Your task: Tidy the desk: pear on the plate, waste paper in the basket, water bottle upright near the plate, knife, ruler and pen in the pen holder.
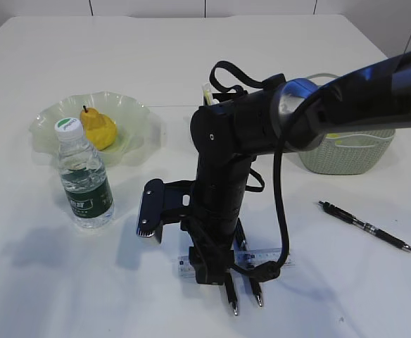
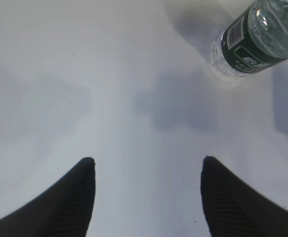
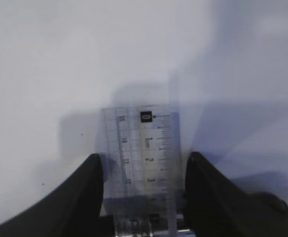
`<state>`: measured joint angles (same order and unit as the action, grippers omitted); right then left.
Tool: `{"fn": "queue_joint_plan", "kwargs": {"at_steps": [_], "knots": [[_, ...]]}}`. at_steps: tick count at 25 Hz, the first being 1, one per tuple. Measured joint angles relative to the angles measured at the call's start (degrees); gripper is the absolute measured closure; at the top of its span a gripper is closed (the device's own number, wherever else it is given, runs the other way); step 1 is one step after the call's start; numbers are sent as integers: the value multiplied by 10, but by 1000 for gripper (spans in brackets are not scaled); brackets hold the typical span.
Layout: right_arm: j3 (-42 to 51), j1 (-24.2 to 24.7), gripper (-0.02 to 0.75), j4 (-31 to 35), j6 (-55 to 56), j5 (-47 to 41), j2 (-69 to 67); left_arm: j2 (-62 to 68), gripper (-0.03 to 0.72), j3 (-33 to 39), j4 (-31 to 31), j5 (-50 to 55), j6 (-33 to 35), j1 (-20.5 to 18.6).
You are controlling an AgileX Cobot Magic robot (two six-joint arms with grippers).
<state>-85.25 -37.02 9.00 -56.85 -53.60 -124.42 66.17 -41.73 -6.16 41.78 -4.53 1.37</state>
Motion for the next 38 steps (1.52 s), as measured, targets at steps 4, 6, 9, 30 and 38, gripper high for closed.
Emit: {"fn": "queue_joint_plan", "kwargs": {"at_steps": [4,6,9,30,38], "knots": [[0,0,415,-2,1,2,0,0,213,0,0,-2,0,0],[0,0,435,-2,1,2,0,3,213,0,0,-2,0,0],[0,0,440,-2,2,2,0,6,213,0,0,-3,0,0],[0,0,442,-6,12,-6,85,7,221,0,0,-4,0,0],[0,1,441,-10,14,13,176,7,221,0,0,-4,0,0]]}}
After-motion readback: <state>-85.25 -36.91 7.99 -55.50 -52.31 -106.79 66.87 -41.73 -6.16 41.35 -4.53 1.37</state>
